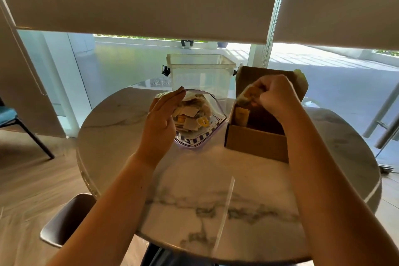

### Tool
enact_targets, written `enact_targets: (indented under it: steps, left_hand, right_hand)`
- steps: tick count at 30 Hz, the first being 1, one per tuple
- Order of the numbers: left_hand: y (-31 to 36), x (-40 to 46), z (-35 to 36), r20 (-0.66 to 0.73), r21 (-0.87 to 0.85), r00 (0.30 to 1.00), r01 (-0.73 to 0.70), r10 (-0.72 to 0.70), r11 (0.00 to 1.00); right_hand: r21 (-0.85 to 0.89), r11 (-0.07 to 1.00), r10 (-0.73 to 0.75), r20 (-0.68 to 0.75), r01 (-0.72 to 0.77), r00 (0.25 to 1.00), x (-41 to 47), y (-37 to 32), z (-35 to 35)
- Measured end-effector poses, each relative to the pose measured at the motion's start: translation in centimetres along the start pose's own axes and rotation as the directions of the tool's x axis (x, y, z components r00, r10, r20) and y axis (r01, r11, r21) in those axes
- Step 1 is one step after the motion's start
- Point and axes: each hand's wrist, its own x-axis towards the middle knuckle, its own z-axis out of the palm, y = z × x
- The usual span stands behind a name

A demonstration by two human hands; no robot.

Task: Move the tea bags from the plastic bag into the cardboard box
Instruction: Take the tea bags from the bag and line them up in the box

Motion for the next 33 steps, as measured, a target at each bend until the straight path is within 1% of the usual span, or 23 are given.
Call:
enact_targets:
  steps: [3,5,7,10,12,17,22,25,30,33]
  left_hand:
    - [0.1,0.0,0.0,0.003,-0.025,1.0,0.012,-0.012,1.0]
    - [0.1,0.0,-0.1,0.004,-0.031,1.0,0.017,-0.017,0.999]
    - [0.3,0.0,-0.1,0.007,-0.03,1.0,0.011,-0.01,0.999]
    - [0.4,0.0,-0.2,0.002,-0.029,1.0,0.002,-0.002,1.0]
    - [0.3,0.0,-0.1,-0.001,-0.023,1.0,-0.005,0.005,1.0]
    - [-0.1,0.0,-0.2,0.0,-0.01,1.0,-0.011,0.011,1.0]
    - [-0.1,0.0,-0.2,0.005,-0.038,1.0,-0.017,0.017,0.999]
    - [-0.1,-0.1,-0.2,0.006,-0.045,1.0,-0.001,0.001,0.999]
    - [0.0,-0.1,-0.2,0.002,-0.045,1.0,0.002,-0.001,0.999]
    - [0.1,-0.1,-0.2,0.001,-0.054,1.0,-0.006,0.006,0.999]
  right_hand:
    - [-0.233,0.97,0.091,0.066,-0.073,0.994,0.9,1.4,1.3]
    - [-0.316,0.942,0.163,0.143,-0.111,0.976,1.3,1.9,2.3]
    - [-0.363,0.921,0.218,0.182,-0.14,0.959,1.7,2.5,3.2]
    - [-0.397,0.901,0.264,0.177,-0.177,0.948,2.2,2.7,4.1]
    - [-0.415,0.887,0.283,0.14,-0.203,0.949,2.5,2.5,4.4]
    - [-0.43,0.883,0.206,-0.006,-0.188,0.979,2.6,2.4,5.0]
    - [-0.451,0.866,0.211,-0.063,-0.217,0.975,2.3,2.9,5.2]
    - [-0.455,0.856,0.245,-0.063,-0.247,0.967,2.2,3.0,5.3]
    - [-0.462,0.848,0.327,0.068,-0.26,0.943,2.7,2.7,5.2]
    - [-0.483,0.837,0.33,0.072,-0.256,0.941,3.0,2.7,4.7]
